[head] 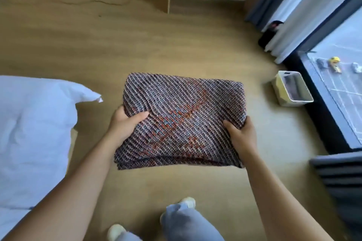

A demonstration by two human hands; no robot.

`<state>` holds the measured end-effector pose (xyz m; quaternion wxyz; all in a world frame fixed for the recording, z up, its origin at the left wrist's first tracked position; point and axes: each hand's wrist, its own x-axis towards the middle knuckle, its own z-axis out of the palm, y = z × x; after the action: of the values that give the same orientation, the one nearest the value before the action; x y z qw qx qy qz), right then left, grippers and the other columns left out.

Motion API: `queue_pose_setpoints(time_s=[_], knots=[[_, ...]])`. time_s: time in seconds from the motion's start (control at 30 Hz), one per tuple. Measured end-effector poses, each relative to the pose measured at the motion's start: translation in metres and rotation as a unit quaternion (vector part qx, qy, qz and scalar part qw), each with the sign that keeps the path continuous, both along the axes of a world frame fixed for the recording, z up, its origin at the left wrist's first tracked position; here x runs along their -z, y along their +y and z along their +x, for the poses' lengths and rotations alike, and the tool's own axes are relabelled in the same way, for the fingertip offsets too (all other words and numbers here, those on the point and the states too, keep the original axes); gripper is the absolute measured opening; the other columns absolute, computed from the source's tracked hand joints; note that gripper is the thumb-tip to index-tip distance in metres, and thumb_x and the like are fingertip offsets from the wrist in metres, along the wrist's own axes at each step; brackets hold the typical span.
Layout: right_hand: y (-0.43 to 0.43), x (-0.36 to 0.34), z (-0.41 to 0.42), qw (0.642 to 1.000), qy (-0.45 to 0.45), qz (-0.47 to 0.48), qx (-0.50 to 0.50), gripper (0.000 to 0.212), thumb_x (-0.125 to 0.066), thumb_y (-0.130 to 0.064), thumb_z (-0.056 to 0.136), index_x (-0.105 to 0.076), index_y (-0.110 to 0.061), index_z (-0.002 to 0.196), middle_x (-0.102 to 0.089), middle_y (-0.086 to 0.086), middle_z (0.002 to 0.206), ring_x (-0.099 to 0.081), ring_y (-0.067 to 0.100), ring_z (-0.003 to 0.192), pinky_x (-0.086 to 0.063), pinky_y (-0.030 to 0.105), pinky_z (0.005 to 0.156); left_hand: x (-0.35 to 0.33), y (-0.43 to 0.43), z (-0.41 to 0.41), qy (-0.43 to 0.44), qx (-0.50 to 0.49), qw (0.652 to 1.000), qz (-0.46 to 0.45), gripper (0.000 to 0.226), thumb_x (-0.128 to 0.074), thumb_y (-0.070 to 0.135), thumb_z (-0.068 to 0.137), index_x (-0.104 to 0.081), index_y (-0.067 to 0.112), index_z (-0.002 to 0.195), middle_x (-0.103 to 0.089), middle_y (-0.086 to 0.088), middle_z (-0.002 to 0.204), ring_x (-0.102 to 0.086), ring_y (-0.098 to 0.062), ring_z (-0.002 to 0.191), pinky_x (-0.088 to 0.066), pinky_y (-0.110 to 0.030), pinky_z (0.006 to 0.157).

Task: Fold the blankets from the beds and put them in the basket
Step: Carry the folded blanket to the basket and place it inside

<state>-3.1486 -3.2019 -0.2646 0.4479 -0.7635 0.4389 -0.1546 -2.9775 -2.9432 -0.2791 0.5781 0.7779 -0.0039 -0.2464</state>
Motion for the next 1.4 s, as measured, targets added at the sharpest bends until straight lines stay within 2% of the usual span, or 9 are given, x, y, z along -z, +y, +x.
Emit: queue_pose_setpoints(time_s=[0.1,0.2,0.4,0.57,0.7,0.83,0.97,1.1,1.4], knots=[[-0.080,-0.012,-0.035,0.997,-0.013,-0.026,0.073,0.036,-0.071,-0.025,0.078,-0.055,-0.011,0.107,-0.065,0.009,0.106,-0.059,0.024,0.095,-0.044,0.031,0.080,-0.010,-0.107,0.000,-0.011,0.067,0.998,-0.017,0.035,-0.077,0.031,0.071,-0.056,0.027,0.099,-0.063,0.013,0.094,-0.061,-0.009,0.087,-0.046,-0.025,0.075],[-0.145,-0.022,-0.068,0.989,-0.022,-0.033,0.141,0.037,-0.071,-0.026,0.078,-0.055,-0.012,0.108,-0.063,0.004,0.102,-0.056,0.018,0.090,-0.039,0.026,0.077,-0.020,-0.204,-0.005,-0.013,0.135,0.991,-0.020,0.046,-0.076,0.031,0.072,-0.055,0.018,0.110,-0.064,0.003,0.106,-0.061,-0.017,0.093,-0.048,-0.033,0.085],[-0.250,-0.028,-0.104,0.968,-0.046,-0.028,0.245,0.041,-0.070,-0.025,0.079,-0.052,-0.014,0.113,-0.058,-0.003,0.103,-0.054,0.015,0.094,-0.041,0.029,0.084,-0.030,-0.369,-0.001,-0.023,0.252,0.967,-0.017,0.044,-0.075,0.029,0.073,-0.053,0.016,0.109,-0.062,-0.002,0.108,-0.059,-0.023,0.097,-0.047,-0.035,0.088],[-0.340,-0.011,-0.091,0.948,-0.039,-0.003,0.315,0.040,-0.068,-0.029,0.080,-0.051,-0.017,0.114,-0.059,-0.002,0.107,-0.055,0.017,0.096,-0.045,0.035,0.087,-0.022,-0.502,0.031,-0.019,0.322,0.946,-0.014,0.044,-0.075,0.026,0.075,-0.052,0.015,0.110,-0.062,-0.003,0.109,-0.059,-0.022,0.096,-0.045,-0.032,0.084],[-0.410,0.003,-0.073,0.930,-0.029,0.018,0.365,0.036,-0.066,-0.022,0.081,-0.052,-0.017,0.113,-0.060,-0.001,0.107,-0.056,0.020,0.099,-0.044,0.036,0.088,-0.013,-0.605,0.061,0.011,0.394,0.919,0.034,0.048,-0.070,0.024,0.080,-0.046,0.013,0.120,-0.058,-0.008,0.121,-0.057,-0.026,0.105,-0.045,-0.043,0.096],[-0.472,0.009,-0.055,0.910,-0.020,0.049,0.411,0.029,-0.067,-0.021,0.081,-0.051,-0.019,0.105,-0.060,-0.001,0.101,-0.056,0.021,0.096,-0.044,0.035,0.085,-0.009,-0.705,0.086,0.023,0.452,0.888,0.083,0.050,-0.065,0.021,0.084,-0.042,0.010,0.127,-0.054,-0.012,0.126,-0.055,-0.030,0.110,-0.042,-0.049,0.100],[-0.543,0.017,-0.045,0.884,-0.052,0.052,0.462,0.028,-0.066,-0.014,0.082,-0.052,-0.014,0.106,-0.060,0.002,0.101,-0.056,0.020,0.094,-0.044,0.034,0.086,0.002,-0.812,0.091,0.015,0.474,0.874,0.104,0.037,-0.065,0.013,0.083,-0.045,0.013,0.114,-0.056,-0.014,0.125,-0.055,-0.029,0.109,-0.041,-0.047,0.101],[-0.638,0.030,-0.040,0.864,-0.064,0.065,0.496,0.025,-0.065,-0.014,0.083,-0.050,-0.019,0.101,-0.059,0.000,0.098,-0.056,0.021,0.094,-0.043,0.033,0.084,0.020,-0.925,0.089,0.018,0.495,0.861,0.116,0.040,-0.063,0.012,0.084,-0.045,0.010,0.119,-0.057,-0.013,0.124,-0.055,-0.031,0.110,-0.041,-0.049,0.100],[-0.843,0.039,-0.022,0.833,-0.049,0.105,0.541,0.026,-0.062,-0.013,0.083,-0.047,-0.020,0.102,-0.058,-0.004,0.098,-0.054,0.020,0.096,-0.044,0.038,0.089,0.034,-1.150,0.087,-0.015,0.460,0.874,0.158,0.037,-0.060,0.006,0.083,-0.047,0.010,0.117,-0.057,-0.015,0.124,-0.054,-0.032,0.112,-0.041,-0.045,0.100]])
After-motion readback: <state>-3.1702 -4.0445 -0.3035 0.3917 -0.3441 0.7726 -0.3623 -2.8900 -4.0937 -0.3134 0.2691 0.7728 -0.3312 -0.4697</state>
